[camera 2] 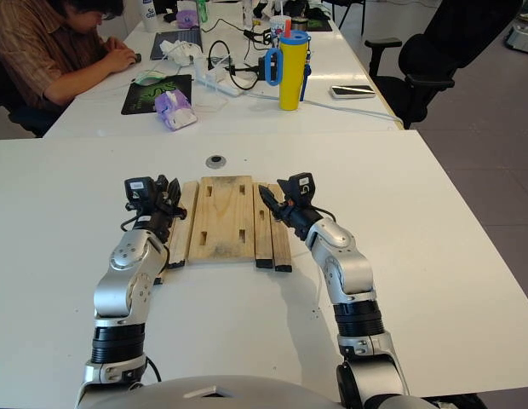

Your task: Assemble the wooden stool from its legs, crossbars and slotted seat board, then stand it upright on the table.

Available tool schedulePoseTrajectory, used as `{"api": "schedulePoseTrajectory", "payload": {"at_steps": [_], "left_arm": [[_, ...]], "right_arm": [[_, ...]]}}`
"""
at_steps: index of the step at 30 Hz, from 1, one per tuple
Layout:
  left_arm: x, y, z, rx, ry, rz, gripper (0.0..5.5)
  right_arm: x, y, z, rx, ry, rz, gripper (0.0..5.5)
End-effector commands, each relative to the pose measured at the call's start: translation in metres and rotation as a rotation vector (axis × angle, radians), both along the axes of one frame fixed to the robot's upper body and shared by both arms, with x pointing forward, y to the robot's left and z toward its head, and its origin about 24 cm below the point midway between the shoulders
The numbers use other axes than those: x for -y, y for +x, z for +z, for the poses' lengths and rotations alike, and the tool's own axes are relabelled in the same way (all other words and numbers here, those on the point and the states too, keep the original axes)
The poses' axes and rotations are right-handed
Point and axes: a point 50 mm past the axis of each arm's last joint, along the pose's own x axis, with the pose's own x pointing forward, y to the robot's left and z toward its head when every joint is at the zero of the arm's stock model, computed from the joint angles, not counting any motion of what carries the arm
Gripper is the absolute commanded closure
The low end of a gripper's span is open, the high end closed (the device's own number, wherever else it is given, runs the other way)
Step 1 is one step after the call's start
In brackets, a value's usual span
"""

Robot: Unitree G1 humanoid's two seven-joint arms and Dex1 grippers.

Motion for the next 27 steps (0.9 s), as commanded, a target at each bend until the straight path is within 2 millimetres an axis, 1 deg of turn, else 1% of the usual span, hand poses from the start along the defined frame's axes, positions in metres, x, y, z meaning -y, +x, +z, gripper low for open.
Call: {"api": "schedulePoseTrajectory", "payload": {"at_steps": [1,4,6,8,9,10,11,14,16,17,19,21,23,24,27], "left_arm": [[0.000,-0.002,-0.001,-0.003,0.013,-0.009,4.35],[-0.001,0.000,0.001,0.003,0.017,-0.012,4.78],[-0.002,0.004,0.005,0.018,0.017,-0.014,5.06],[-0.004,0.010,0.012,0.046,0.016,-0.018,5.10],[-0.006,0.013,0.017,0.067,0.019,-0.020,5.10],[-0.006,0.016,0.022,0.084,0.021,-0.025,5.10],[-0.007,0.020,0.030,0.115,0.013,-0.031,5.10],[-0.009,0.033,0.062,0.215,-0.022,-0.090,5.10],[-0.005,0.041,0.081,0.266,-0.091,-0.183,5.10],[-0.003,0.044,0.089,0.281,-0.112,-0.232,5.10],[-0.002,0.048,0.105,0.327,-0.198,-0.364,5.10],[-0.004,0.049,0.114,0.350,-0.259,-0.484,5.10],[-0.010,0.051,0.121,0.354,-0.363,-0.595,5.10],[-0.012,0.052,0.125,0.355,-0.416,-0.664,5.10],[-0.015,0.054,0.132,0.343,-0.506,-0.793,5.10]], "right_arm": [[-0.002,0.003,0.003,-0.010,0.006,0.001,2.85],[-0.002,0.005,0.003,0.016,-0.053,-0.028,2.85],[-0.002,0.006,0.002,0.013,-0.047,-0.041,2.85],[-0.003,0.007,0.002,0.017,-0.034,-0.043,2.85],[-0.003,0.008,0.002,0.020,-0.033,-0.046,2.67],[-0.003,0.008,0.002,0.017,-0.018,-0.043,2.60],[-0.003,0.009,0.004,0.025,-0.001,-0.037,2.40],[0.003,0.014,0.012,0.057,0.041,-0.021,1.94],[0.011,0.021,0.019,0.049,0.111,0.000,1.60],[0.015,0.024,0.023,0.031,0.176,0.017,1.52],[0.024,0.030,0.036,-0.014,0.367,0.082,1.20],[0.031,0.033,0.047,-0.061,0.508,0.178,0.95],[0.039,0.035,0.053,-0.118,0.607,0.255,0.57],[0.045,0.036,0.056,-0.146,0.664,0.296,0.55],[0.055,0.034,0.064,-0.191,0.786,0.409,0.55]]}}
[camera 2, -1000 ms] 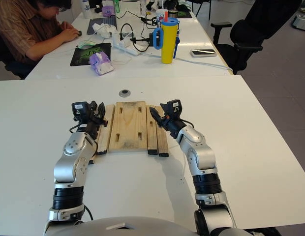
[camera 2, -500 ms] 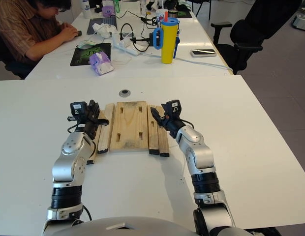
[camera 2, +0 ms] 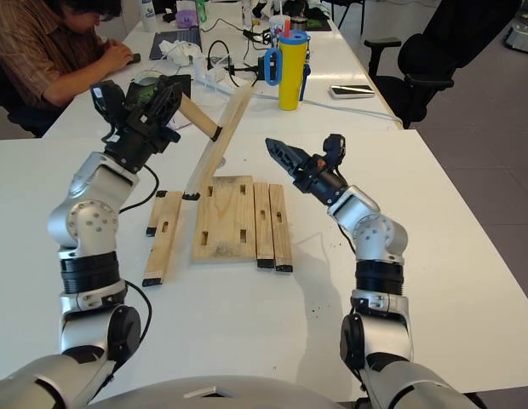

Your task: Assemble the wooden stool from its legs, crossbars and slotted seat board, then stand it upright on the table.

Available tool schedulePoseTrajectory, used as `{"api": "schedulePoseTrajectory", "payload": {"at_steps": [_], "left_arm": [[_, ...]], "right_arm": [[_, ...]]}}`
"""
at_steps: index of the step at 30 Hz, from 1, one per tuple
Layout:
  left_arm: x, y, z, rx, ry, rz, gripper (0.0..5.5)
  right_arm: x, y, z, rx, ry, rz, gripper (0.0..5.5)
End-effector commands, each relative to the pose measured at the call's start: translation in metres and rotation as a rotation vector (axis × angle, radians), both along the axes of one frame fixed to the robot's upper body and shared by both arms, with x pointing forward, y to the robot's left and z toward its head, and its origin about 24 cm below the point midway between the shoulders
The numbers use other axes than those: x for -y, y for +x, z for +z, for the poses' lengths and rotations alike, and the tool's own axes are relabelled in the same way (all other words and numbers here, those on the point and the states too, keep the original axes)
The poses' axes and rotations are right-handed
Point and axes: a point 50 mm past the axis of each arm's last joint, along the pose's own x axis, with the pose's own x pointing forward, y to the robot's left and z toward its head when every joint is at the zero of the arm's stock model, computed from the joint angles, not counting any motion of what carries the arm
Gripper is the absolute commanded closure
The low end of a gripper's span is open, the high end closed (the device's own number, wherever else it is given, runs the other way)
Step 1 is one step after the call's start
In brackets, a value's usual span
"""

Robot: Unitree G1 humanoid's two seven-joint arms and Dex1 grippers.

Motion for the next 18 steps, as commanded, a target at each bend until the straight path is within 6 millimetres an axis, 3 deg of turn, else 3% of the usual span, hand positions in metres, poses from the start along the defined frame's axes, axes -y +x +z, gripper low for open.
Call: {"api": "schedulePoseTrajectory", "payload": {"at_steps": [1,8,18], "left_arm": [[-0.004,0.003,0.017,0.005,-0.089,-0.202,5.10],[0.003,0.003,0.017,-0.058,-0.169,-0.428,5.10],[0.014,0.004,0.013,-0.128,-0.219,-0.553,5.10]], "right_arm": [[0.014,-0.001,0.013,-0.026,0.153,0.143,0.55],[0.011,0.001,0.027,-0.022,0.227,0.283,0.55],[0.001,-0.006,0.045,0.042,0.279,0.418,0.55]]}}
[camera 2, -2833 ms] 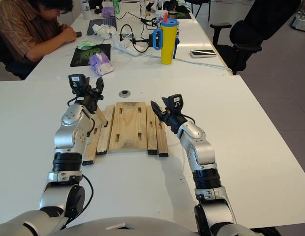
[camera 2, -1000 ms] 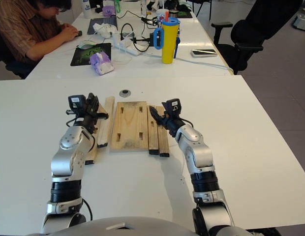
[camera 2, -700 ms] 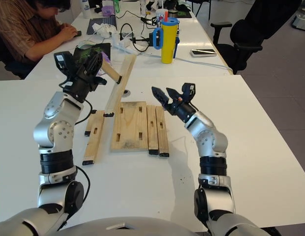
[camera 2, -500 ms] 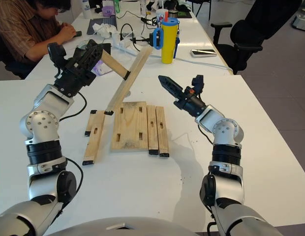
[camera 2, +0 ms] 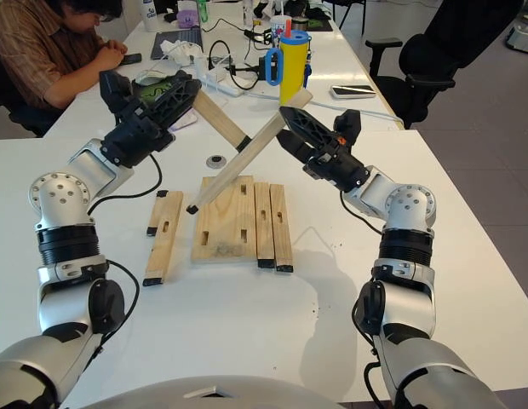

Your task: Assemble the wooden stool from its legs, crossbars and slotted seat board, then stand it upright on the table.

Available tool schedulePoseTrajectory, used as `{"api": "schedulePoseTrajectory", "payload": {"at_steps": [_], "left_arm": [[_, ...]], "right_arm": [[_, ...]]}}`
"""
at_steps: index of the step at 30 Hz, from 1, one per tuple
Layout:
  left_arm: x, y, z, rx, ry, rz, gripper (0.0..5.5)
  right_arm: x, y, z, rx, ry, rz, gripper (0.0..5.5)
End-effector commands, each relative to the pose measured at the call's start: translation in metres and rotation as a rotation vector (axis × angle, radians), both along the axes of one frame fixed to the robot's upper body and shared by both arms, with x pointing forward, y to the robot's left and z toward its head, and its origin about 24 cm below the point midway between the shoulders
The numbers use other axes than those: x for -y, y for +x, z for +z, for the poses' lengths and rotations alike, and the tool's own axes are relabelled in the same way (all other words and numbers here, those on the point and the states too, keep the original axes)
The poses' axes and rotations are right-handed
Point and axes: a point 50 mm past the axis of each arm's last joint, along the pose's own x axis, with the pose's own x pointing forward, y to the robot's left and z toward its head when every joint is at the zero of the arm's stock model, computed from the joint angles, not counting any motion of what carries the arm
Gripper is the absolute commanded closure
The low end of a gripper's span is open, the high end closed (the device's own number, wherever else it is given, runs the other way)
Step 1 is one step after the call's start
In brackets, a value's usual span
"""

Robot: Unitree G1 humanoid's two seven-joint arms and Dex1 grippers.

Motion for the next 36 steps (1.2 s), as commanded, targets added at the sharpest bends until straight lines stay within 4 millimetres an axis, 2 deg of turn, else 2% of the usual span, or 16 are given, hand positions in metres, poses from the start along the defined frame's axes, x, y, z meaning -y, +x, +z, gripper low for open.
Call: {"api": "schedulePoseTrajectory", "payload": {"at_steps": [1,9,19,24,25,31,34,36], "left_arm": [[0.004,0.001,0.010,0.000,-0.031,-0.061,5.10],[-0.002,0.001,0.014,-0.045,-0.116,-0.140,5.10],[-0.002,-0.001,0.007,-0.054,-0.072,-0.140,5.10],[0.003,-0.005,0.009,0.012,-0.010,-0.138,5.10],[0.003,-0.005,0.009,0.013,-0.010,-0.130,4.73],[-0.004,-0.003,0.018,0.035,-0.095,-0.089,3.91],[-0.012,-0.002,0.025,0.054,-0.153,-0.046,3.51],[-0.025,-0.001,0.029,0.068,-0.183,0.013,3.25]], "right_arm": [[-0.005,-0.001,0.010,0.039,0.018,0.046,0.55],[-0.003,-0.006,0.012,0.077,0.024,0.090,1.72],[-0.002,-0.007,0.010,0.131,0.077,0.052,3.29],[-0.005,-0.010,0.005,0.133,0.057,0.064,3.39],[-0.004,-0.010,0.006,0.131,0.074,0.066,3.39],[0.001,-0.008,0.006,0.130,0.105,0.019,3.42],[0.004,-0.005,0.004,0.105,0.123,0.000,3.44],[0.006,-0.005,0.004,0.105,0.122,-0.011,3.44]]}}
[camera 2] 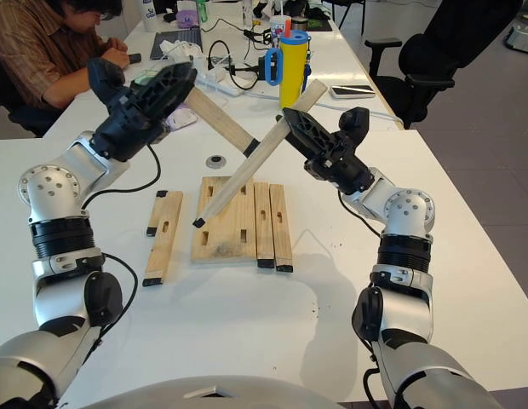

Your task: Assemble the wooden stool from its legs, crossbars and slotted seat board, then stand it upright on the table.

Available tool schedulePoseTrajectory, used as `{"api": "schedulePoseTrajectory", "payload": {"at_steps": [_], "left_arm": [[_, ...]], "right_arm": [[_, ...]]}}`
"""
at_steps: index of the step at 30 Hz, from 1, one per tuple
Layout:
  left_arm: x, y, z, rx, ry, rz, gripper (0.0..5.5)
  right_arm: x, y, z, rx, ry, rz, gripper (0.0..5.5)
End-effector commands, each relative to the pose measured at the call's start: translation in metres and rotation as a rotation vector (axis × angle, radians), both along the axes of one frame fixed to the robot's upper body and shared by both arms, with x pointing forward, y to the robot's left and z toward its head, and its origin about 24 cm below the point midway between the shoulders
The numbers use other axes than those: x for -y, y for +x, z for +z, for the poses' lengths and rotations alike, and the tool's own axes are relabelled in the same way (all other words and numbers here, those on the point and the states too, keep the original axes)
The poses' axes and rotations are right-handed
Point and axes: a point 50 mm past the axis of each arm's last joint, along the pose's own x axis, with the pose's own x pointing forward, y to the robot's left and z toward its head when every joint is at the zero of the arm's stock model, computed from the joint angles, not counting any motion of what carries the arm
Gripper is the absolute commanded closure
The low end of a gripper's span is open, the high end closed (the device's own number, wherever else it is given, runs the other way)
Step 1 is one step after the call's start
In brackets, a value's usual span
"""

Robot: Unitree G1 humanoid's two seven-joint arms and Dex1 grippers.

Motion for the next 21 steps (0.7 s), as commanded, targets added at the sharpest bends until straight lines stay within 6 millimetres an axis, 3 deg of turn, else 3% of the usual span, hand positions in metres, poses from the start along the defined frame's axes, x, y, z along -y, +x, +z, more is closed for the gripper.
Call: {"api": "schedulePoseTrajectory", "payload": {"at_steps": [1,4,7,11,14,21], "left_arm": [[-0.024,0.001,0.014,0.031,-0.065,0.114,3.03],[-0.053,-0.003,0.002,0.007,0.004,0.237,2.58],[-0.058,-0.016,-0.029,-0.031,0.222,0.265,2.27],[-0.042,-0.043,-0.079,-0.062,0.564,0.137,2.27],[-0.024,-0.061,-0.116,0.018,0.865,0.023,2.27],[0.000,-0.070,-0.158,0.257,1.196,-0.069,2.27]], "right_arm": [[0.004,0.001,0.003,0.009,0.021,-0.029,3.44],[0.010,0.001,0.001,0.083,-0.043,-0.164,3.44],[0.018,0.000,0.005,0.123,-0.026,-0.189,3.45],[0.023,0.003,0.006,0.212,-0.100,-0.234,3.45],[0.020,0.004,0.001,0.302,-0.204,-0.216,3.45],[0.016,0.014,-0.015,0.403,-0.351,-0.147,3.45]]}}
